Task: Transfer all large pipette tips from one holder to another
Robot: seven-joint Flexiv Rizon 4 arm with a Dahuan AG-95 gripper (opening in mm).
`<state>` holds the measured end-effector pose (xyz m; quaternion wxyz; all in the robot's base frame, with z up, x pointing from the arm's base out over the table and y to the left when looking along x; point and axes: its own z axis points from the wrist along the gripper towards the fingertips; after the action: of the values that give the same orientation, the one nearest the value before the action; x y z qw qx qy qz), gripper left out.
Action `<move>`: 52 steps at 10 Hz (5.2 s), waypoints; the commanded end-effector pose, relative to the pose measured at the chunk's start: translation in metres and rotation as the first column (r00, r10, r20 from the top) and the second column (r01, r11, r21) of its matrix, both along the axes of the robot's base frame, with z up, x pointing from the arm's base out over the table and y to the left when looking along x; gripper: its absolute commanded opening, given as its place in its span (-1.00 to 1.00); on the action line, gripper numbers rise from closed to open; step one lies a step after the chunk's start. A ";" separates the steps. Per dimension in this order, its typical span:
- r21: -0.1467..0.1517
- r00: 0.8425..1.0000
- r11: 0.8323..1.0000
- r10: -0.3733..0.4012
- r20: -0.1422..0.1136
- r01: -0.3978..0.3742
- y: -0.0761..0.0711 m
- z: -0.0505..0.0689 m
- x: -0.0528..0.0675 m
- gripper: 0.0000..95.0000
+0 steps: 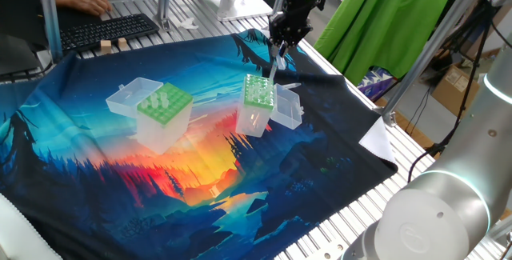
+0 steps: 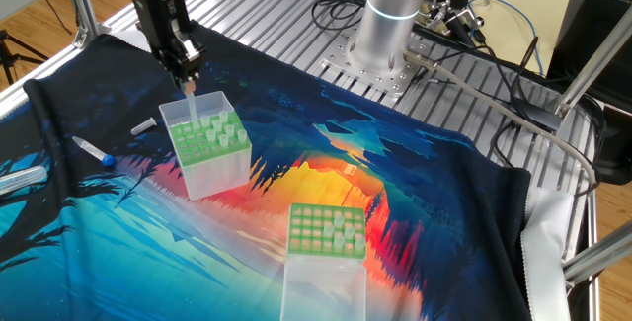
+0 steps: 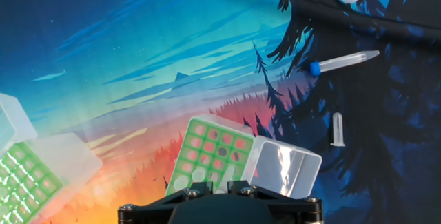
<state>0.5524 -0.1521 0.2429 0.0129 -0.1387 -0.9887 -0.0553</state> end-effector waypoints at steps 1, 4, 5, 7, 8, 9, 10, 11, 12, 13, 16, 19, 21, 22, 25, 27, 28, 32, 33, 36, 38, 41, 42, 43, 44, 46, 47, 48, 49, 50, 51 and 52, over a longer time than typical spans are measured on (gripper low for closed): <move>-0.003 1.000 1.000 -0.001 0.002 0.001 0.001 0.000 -0.001 -0.20; 0.001 0.997 0.997 -0.081 -0.010 0.081 0.017 0.007 -0.004 -1.00; 0.003 0.992 0.992 -0.124 -0.014 0.124 0.027 0.011 -0.006 -1.00; 0.001 0.976 0.976 -0.218 -0.026 0.218 0.057 0.021 -0.015 -1.00; 0.001 0.969 0.970 -0.244 -0.029 0.244 0.067 0.021 -0.019 -1.00; -0.001 0.962 0.962 -0.271 -0.028 0.271 0.080 0.021 -0.024 -1.00; -0.002 0.955 0.955 -0.295 -0.031 0.295 0.093 0.020 -0.028 -1.00; 0.005 0.954 0.955 -0.297 -0.038 0.297 0.097 0.022 -0.030 -1.00; 0.023 0.948 0.948 -0.316 -0.047 0.318 0.100 0.025 -0.032 -1.00; 0.019 0.946 0.947 -0.321 -0.045 0.322 0.102 0.027 -0.033 -1.00; -0.008 0.949 0.950 -0.313 -0.039 0.313 0.102 0.028 -0.033 -1.00; -0.039 0.953 0.953 -0.302 -0.017 0.301 0.102 0.028 -0.033 -1.00; -0.042 0.953 0.952 -0.304 -0.020 0.303 0.102 0.028 -0.033 -1.00; -0.046 0.961 0.960 -0.277 -0.010 0.276 0.102 0.028 -0.033 -1.00; -0.041 0.957 0.956 -0.291 -0.013 0.290 0.102 0.028 -0.033 -1.00; -0.045 0.955 0.954 -0.297 -0.017 0.296 0.102 0.028 -0.033 -1.00; -0.045 0.956 0.955 -0.294 -0.017 0.293 0.102 0.028 -0.033 -1.00; -0.058 0.954 0.953 -0.300 -0.024 0.298 0.102 0.028 -0.033 -1.00; -0.039 0.950 0.950 -0.310 -0.034 0.309 0.102 0.028 -0.033 -1.00; -0.024 0.933 0.935 -0.356 -0.052 0.355 0.105 0.027 -0.033 -1.00; -0.035 0.927 0.928 -0.371 -0.052 0.370 0.124 0.021 -0.033 -1.00; -0.040 0.911 0.913 -0.408 -0.055 0.406 0.153 0.006 -0.027 -0.60; -0.042 0.905 0.907 -0.422 -0.055 0.420 0.164 -0.001 -0.022 -0.60; -0.045 0.901 0.902 -0.430 -0.054 0.428 0.175 -0.006 -0.018 -0.60; -0.045 0.897 0.899 -0.438 -0.055 0.436 0.182 -0.009 -0.016 -0.60; -0.048 0.890 0.891 -0.454 -0.052 0.451 0.197 -0.019 -0.011 -0.60; -0.048 0.887 0.888 -0.460 -0.052 0.458 0.204 -0.023 -0.008 -0.60; -0.049 0.883 0.884 -0.467 -0.052 0.465 0.213 -0.029 -0.005 -0.60; -0.051 0.880 0.881 -0.472 -0.051 0.470 0.218 -0.032 -0.004 -0.60; -0.054 0.877 0.878 -0.478 -0.046 0.475 0.223 -0.036 -0.003 -0.60; -0.057 0.874 0.875 -0.484 -0.042 0.481 0.229 -0.040 -0.001 -0.60; -0.057 0.871 0.872 -0.489 -0.042 0.486 0.233 -0.043 0.001 -0.60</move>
<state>0.5553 0.0822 0.1990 0.0237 -0.3856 -0.9219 -0.0302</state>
